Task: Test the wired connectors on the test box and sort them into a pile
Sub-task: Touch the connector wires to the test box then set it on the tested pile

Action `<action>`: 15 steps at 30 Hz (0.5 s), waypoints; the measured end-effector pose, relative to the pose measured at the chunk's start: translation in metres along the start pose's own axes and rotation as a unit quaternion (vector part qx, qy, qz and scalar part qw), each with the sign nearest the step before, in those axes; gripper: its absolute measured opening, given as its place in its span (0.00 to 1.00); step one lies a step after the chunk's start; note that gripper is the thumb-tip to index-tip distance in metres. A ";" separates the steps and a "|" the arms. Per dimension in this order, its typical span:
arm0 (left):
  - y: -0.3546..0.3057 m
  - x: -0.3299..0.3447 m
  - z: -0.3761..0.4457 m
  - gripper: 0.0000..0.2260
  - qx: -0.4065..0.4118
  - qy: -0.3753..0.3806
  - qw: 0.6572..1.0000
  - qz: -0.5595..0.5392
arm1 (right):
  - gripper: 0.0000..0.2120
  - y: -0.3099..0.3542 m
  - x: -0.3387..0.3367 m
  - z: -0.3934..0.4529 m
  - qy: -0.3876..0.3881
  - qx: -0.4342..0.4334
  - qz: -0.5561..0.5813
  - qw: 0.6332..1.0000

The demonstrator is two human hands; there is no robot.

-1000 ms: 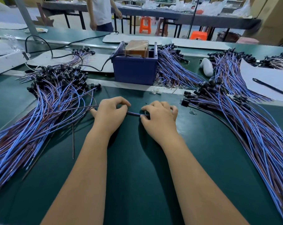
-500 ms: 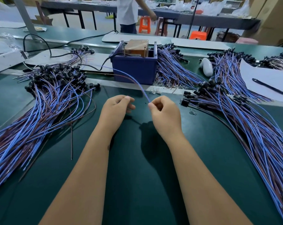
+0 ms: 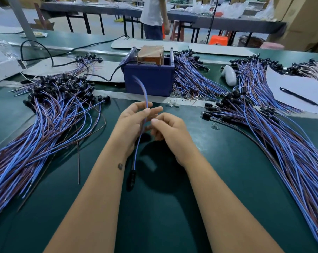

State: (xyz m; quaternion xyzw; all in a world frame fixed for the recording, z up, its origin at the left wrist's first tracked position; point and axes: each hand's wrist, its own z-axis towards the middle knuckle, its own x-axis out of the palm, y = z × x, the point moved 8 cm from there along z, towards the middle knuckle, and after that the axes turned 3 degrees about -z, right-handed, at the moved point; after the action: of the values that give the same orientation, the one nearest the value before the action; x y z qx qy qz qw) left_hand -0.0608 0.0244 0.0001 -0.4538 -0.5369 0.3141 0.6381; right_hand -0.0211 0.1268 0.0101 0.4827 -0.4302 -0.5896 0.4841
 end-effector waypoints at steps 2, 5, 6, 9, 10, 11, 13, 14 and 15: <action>0.007 0.005 -0.001 0.06 0.004 -0.015 0.999 0.050 | 0.09 -0.002 -0.004 0.001 -0.023 0.008 0.050 0.998; 0.012 0.008 -0.002 0.06 0.014 -0.040 0.997 0.063 | 0.12 -0.008 -0.008 0.004 -0.053 0.030 0.084 0.995; 0.012 0.010 -0.003 0.06 0.017 -0.045 0.998 0.050 | 0.12 -0.010 -0.010 0.004 -0.065 0.035 0.090 0.993; 0.014 0.021 -0.005 0.09 0.011 -0.042 0.998 -0.037 | 0.10 -0.012 -0.009 0.006 -0.069 0.035 0.098 0.992; 0.015 0.025 -0.006 0.10 0.007 -0.041 0.998 -0.053 | 0.09 -0.013 -0.007 0.006 -0.063 0.032 0.096 0.993; 0.017 0.028 -0.007 0.11 0.003 -0.042 0.998 -0.052 | 0.08 -0.013 -0.005 0.007 -0.060 0.029 0.087 0.994; 0.020 0.032 -0.009 0.11 -0.001 -0.043 0.998 -0.041 | 0.07 -0.014 -0.005 0.007 -0.064 0.026 0.073 0.995; 0.021 0.035 -0.010 0.12 -0.003 -0.041 0.998 -0.046 | 0.07 -0.015 -0.006 0.007 -0.068 0.027 0.082 0.994; 0.022 0.037 -0.011 0.12 -0.005 -0.039 0.998 -0.057 | 0.08 -0.015 -0.007 0.006 -0.069 0.030 0.101 0.992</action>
State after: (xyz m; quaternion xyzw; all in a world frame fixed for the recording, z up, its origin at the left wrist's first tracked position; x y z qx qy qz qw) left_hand -0.0399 0.0631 -0.0054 -0.4128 -0.5880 0.2917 0.6315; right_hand -0.0291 0.1366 -0.0027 0.4094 -0.5264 -0.5567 0.4954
